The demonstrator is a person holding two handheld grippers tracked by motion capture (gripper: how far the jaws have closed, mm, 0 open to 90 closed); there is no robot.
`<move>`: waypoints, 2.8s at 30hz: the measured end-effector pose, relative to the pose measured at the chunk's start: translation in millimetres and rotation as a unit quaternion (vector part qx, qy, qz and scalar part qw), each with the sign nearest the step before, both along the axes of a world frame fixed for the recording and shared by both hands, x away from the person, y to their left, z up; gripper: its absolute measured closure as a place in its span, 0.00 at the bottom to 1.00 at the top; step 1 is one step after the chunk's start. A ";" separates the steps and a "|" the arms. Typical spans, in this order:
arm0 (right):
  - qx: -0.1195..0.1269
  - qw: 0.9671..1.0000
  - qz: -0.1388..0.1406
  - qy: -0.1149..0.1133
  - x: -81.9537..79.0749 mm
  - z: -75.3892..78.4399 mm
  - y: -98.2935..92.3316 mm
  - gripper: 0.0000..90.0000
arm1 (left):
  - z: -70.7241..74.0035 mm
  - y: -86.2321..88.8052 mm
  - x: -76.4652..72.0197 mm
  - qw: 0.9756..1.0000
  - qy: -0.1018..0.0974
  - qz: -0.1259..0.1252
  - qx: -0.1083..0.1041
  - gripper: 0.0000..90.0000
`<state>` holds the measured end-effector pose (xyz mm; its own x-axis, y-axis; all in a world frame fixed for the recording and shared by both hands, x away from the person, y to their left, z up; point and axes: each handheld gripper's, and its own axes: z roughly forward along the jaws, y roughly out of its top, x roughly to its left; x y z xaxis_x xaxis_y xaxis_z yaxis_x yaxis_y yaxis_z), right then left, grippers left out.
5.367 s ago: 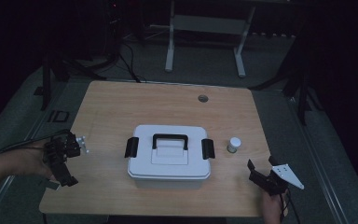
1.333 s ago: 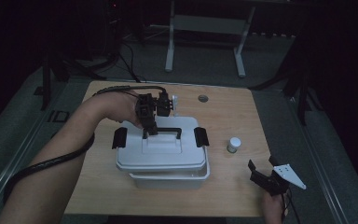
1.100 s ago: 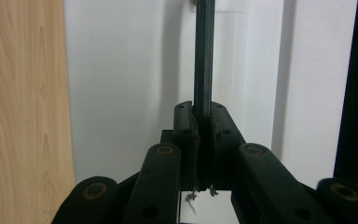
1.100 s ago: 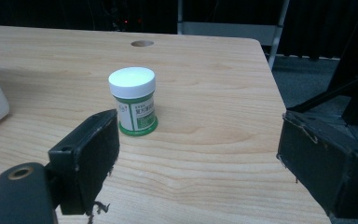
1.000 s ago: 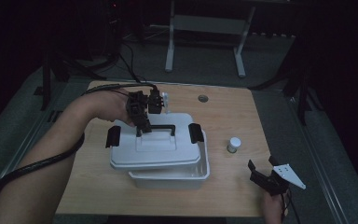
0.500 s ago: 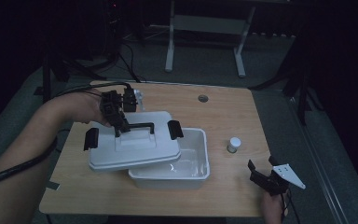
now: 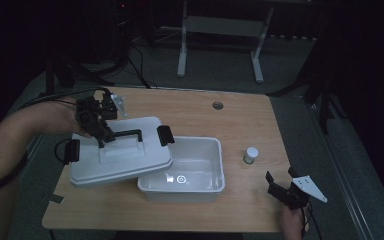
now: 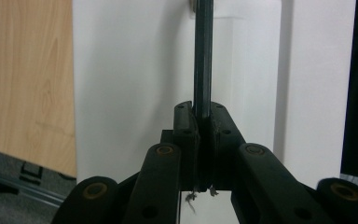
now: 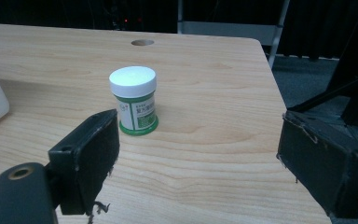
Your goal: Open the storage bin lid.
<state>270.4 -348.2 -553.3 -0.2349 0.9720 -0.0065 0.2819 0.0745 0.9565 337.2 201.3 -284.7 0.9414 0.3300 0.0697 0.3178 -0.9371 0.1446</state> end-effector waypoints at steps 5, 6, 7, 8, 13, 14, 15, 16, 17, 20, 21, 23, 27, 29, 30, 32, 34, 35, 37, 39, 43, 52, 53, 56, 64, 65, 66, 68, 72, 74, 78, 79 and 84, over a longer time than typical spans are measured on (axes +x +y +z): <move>-0.001 1.000 -0.001 0.001 0.1 0.0 0.3 0.14 | -1.7 16.5 -5.2 1.000 -0.005 0.014 -0.003 0.93; -0.001 1.000 -0.001 0.000 0.1 0.0 0.3 0.14 | -2.1 20.3 -6.0 1.000 -0.006 0.019 -0.007 0.93; -0.001 1.000 -0.001 0.000 0.0 0.0 0.4 0.14 | -2.6 24.1 -6.9 1.000 -0.005 0.022 -0.008 0.93; -0.001 1.000 -0.001 0.001 0.1 0.0 0.4 0.14 | -3.2 27.9 -7.9 1.000 -0.008 0.026 -0.011 0.93; -0.003 1.000 -0.002 0.001 0.2 0.0 0.6 0.14 | -7.6 46.3 -12.6 0.999 -0.003 0.043 -0.007 0.93; -0.003 1.000 -0.002 0.001 0.2 0.0 0.6 0.14 | -8.7 49.9 -13.4 0.999 -0.004 0.047 -0.006 0.93; -0.003 1.000 -0.002 0.002 0.2 0.0 0.7 0.14 | -10.0 53.5 -14.5 0.999 -0.002 0.052 -0.005 0.93; -0.004 1.000 -0.002 0.001 0.3 0.0 0.6 0.14 | -11.4 57.1 -15.3 0.999 0.000 0.054 -0.004 0.93; -0.004 1.000 -0.002 0.001 0.2 0.0 0.6 0.14 | -12.9 60.6 -16.5 0.998 -0.002 0.058 -0.005 0.93; -0.003 1.000 -0.002 0.001 0.3 0.0 0.7 0.14 | -18.0 70.6 -19.0 0.998 -0.003 0.066 -0.005 0.93; -0.004 1.000 -0.002 0.001 0.3 0.0 0.7 0.14 | -20.1 73.6 -19.7 0.998 -0.003 0.069 -0.006 0.93; -0.005 1.000 -0.002 0.001 0.3 0.0 1.0 0.14 | -24.2 78.9 -20.5 0.997 -0.003 0.074 -0.007 0.93; -0.006 1.000 -0.002 0.002 0.5 0.1 1.4 0.14 | -32.7 87.4 -21.7 0.997 -0.004 0.081 -0.006 0.93; -0.007 1.000 -0.002 0.003 0.5 0.1 1.5 0.14 | -36.6 91.4 -21.3 0.996 -0.004 0.085 -0.011 0.93; -0.007 1.000 -0.002 0.003 0.6 0.1 1.5 0.14 | -39.1 93.1 -21.4 0.996 -0.005 0.087 -0.013 0.93; -0.006 1.000 -0.002 0.003 0.6 0.1 1.4 0.14 | -44.6 96.0 -21.0 0.996 -0.007 0.089 -0.014 0.93; -0.007 1.000 -0.002 0.003 0.6 0.1 1.3 0.14 | -51.8 98.3 -20.7 0.996 -0.007 0.091 -0.011 0.93; -0.007 1.000 -0.002 0.004 0.6 0.1 1.5 0.14 | -55.6 99.7 -20.2 0.996 -0.008 0.092 -0.011 0.93; -0.007 1.000 -0.002 0.004 0.7 0.1 1.8 0.14 | -62.8 102.2 -19.2 0.995 -0.007 0.095 -0.013 0.93; -0.007 1.000 -0.001 0.004 0.7 0.1 1.8 0.14 | -71.4 104.2 -18.5 0.995 -0.007 0.099 -0.015 0.93; -0.005 1.000 -0.001 0.006 0.9 0.1 1.7 0.14 | -86.0 105.3 -16.3 0.994 -0.004 0.103 -0.023 0.93; -0.006 1.000 0.000 0.006 0.9 0.1 1.7 0.14 | -125.6 103.0 -8.5 0.994 0.010 0.106 -0.020 0.93; -0.006 1.000 0.000 0.006 0.9 0.1 1.7 0.14 | -127.9 102.8 -8.0 0.994 0.007 0.107 -0.023 0.93; -0.006 1.000 0.000 0.006 1.0 0.1 1.9 0.14 | -137.5 101.5 -5.8 0.993 0.008 0.109 -0.034 0.93; -0.008 1.000 0.002 0.007 1.1 0.1 2.3 0.14 | -163.8 99.0 -1.0 0.992 0.021 0.117 -0.041 0.93; -0.008 1.000 0.002 0.006 1.1 0.1 2.3 0.14 | -165.6 99.1 -0.6 0.992 0.024 0.118 -0.042 0.93; -0.008 1.000 0.002 0.006 1.1 0.1 2.3 0.14 | -168.4 98.8 -0.5 0.992 0.025 0.117 -0.042 0.93; -0.009 1.000 0.002 0.008 1.2 0.2 2.3 0.14 | -172.8 98.3 -0.1 0.992 0.032 0.118 -0.037 0.93; -0.010 1.000 0.004 0.009 1.7 0.2 2.6 0.14 | -180.4 98.5 0.3 0.991 0.044 0.121 -0.034 0.93; -0.013 1.000 0.005 0.009 2.0 0.2 2.9 0.14 | -183.3 99.1 0.4 0.990 0.053 0.123 -0.033 0.93; -0.010 1.000 0.005 0.013 2.4 0.2 2.4 0.14 | -189.7 101.1 0.4 0.989 0.066 0.126 -0.031 0.93; -0.009 1.000 0.005 0.013 2.6 0.2 2.0 0.14 | -189.7 102.2 0.8 0.989 0.068 0.129 -0.036 0.93; -0.006 1.000 0.005 0.021 3.6 0.5 0.4 0.15 | -190.2 104.2 1.1 0.988 0.068 0.130 -0.041 0.92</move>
